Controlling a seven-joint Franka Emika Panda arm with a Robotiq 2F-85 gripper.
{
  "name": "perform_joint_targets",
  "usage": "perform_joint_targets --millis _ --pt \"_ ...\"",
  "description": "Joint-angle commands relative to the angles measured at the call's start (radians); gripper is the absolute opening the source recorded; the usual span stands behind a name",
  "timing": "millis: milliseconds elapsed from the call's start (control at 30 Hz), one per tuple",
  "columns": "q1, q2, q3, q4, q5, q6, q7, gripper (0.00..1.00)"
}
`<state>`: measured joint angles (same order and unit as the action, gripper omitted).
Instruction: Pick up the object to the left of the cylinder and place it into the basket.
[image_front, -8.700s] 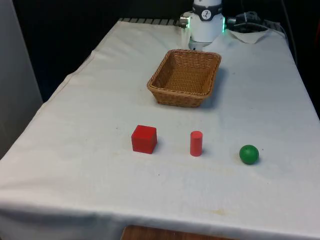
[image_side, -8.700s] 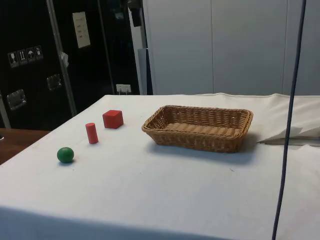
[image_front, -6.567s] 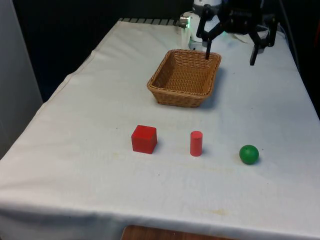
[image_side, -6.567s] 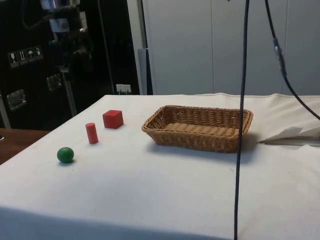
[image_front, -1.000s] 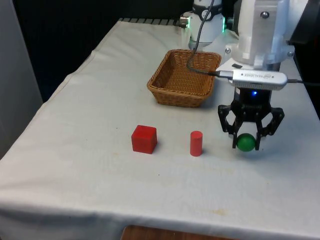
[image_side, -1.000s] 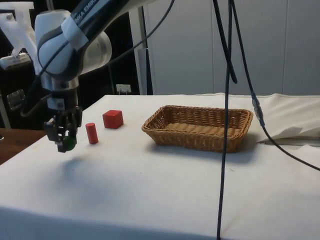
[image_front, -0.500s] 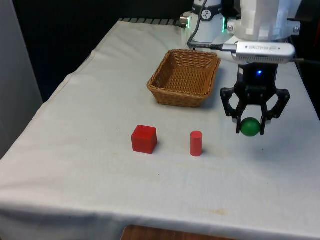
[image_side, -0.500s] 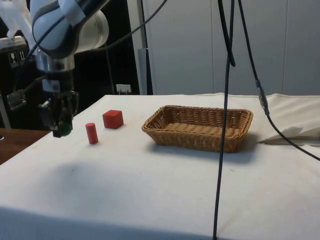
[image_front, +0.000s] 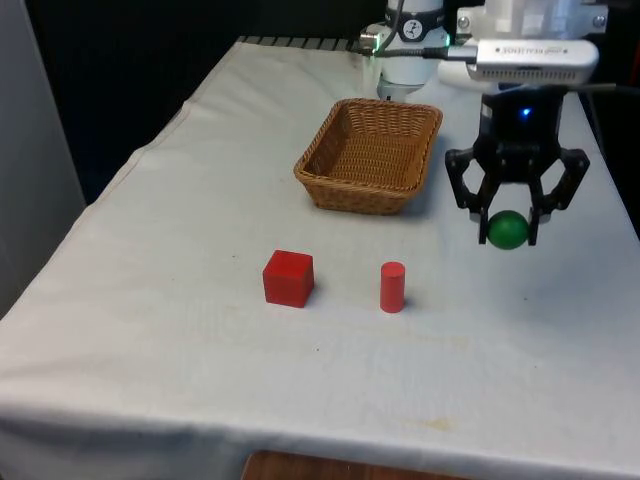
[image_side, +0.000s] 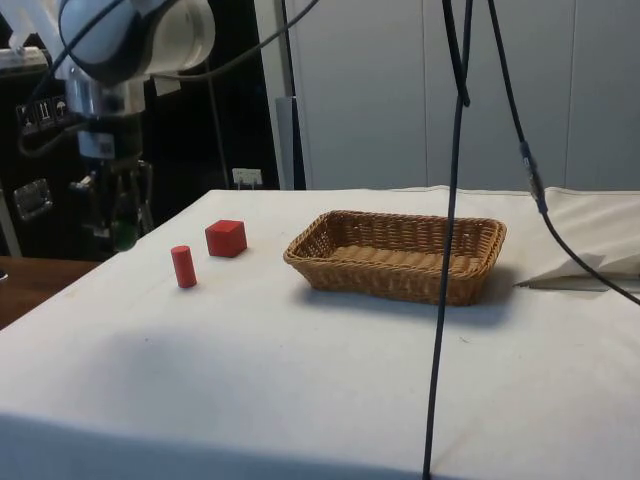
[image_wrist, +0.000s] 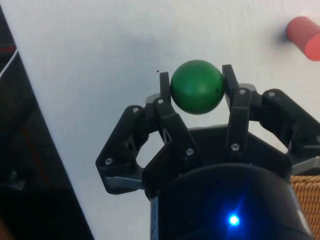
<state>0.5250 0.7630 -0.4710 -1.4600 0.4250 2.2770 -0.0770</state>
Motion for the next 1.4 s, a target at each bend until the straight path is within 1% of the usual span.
perform_joint_targets --millis 0,67,100,133,233,367,433,467,500,700,733,767,900,1000,1033,1067,1200,1300,1333,1367 --pt "0.009 -0.019 -0.006 -0.015 -0.007 -0.001 0.000 0.00" --pt "0.011 -0.038 -0.007 -0.024 -0.013 -0.004 0.000 0.00" --pt "0.004 -0.024 0.000 -0.012 -0.006 -0.004 -0.001 0.00" --pt "0.012 -0.045 -0.006 -0.027 -0.016 -0.005 0.000 0.00" --pt "0.012 -0.064 -0.003 -0.040 -0.021 -0.005 -0.003 0.00" --pt "0.016 -0.091 -0.003 -0.057 -0.024 -0.008 -0.010 0.00" --pt "0.020 -0.110 -0.005 -0.067 -0.028 -0.013 -0.013 0.00" --pt "0.014 -0.098 0.000 -0.055 -0.023 -0.017 -0.013 0.00" --pt "0.021 -0.117 -0.005 -0.071 -0.030 -0.015 -0.013 0.00" --pt "0.029 -0.170 -0.006 -0.103 -0.051 -0.030 -0.009 0.00" --pt "0.022 -0.162 0.000 -0.094 -0.045 -0.033 -0.013 0.00" --pt "0.030 -0.176 -0.006 -0.107 -0.054 -0.033 -0.009 0.00" --pt "0.036 -0.208 -0.006 -0.131 -0.071 -0.040 -0.009 0.00" --pt "0.042 -0.238 -0.005 -0.158 -0.094 -0.046 -0.007 0.00" --pt "0.032 -0.225 0.001 -0.144 -0.083 -0.049 -0.013 0.00" --pt "0.044 -0.246 -0.005 -0.166 -0.100 -0.048 -0.007 0.00" --pt "0.052 -0.285 -0.004 -0.202 -0.131 -0.054 -0.004 0.00" --pt "0.056 -0.308 -0.002 -0.226 -0.146 -0.054 -0.003 0.00" --pt "0.046 -0.293 0.004 -0.208 -0.136 -0.060 -0.010 0.00" --pt "0.058 -0.316 -0.002 -0.234 -0.152 -0.054 -0.003 0.00"
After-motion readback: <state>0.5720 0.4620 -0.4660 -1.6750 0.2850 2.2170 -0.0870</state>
